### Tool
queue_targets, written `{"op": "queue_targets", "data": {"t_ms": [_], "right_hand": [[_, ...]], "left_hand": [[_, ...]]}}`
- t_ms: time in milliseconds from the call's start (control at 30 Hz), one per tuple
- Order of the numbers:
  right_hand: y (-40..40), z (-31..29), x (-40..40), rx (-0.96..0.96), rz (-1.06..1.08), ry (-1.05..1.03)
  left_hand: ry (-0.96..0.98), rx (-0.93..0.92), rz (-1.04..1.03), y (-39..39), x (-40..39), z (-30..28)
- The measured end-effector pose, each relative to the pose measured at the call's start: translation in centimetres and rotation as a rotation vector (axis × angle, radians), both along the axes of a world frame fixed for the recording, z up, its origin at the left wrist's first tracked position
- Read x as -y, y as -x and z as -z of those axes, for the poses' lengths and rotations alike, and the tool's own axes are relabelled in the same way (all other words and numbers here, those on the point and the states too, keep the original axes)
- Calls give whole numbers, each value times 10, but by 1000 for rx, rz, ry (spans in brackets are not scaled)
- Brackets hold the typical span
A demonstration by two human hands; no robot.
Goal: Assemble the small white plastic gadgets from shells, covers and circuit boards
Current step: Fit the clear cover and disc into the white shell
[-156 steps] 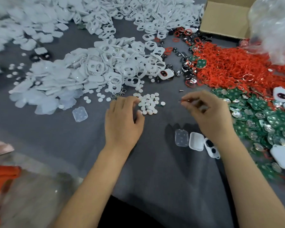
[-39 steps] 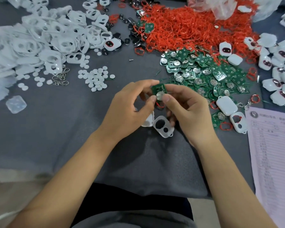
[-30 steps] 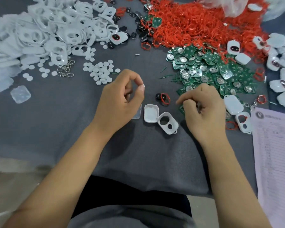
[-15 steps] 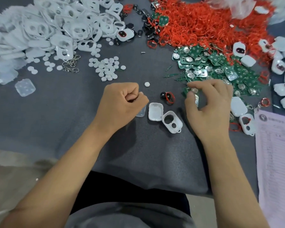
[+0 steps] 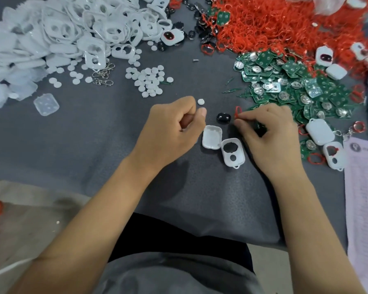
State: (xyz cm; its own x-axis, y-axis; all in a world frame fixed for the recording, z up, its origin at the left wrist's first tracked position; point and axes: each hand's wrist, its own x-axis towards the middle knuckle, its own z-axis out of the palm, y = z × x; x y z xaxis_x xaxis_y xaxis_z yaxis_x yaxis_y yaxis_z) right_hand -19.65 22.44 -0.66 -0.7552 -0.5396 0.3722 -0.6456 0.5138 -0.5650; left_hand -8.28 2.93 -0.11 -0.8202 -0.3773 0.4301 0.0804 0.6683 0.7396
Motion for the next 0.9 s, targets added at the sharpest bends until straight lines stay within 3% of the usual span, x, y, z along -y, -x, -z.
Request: {"op": "queue_targets", "data": {"t_ms": [167,400,633,800,900], "right_hand": [[-1,-3,-1,-10,19,55],[-5,-4,1,77,29,114],[-4,-2,1,161,17,153],[-6,-2,2,138,37,138],[-6,-2,2,129,36,123]], "left_hand": [[380,225,163,1,-3,-6],[401,407,259,-2,0,-10],[370,260,296,-2,1,0],[537,306,344,2,-5,4],[524,286,326,3,-5,6]]}}
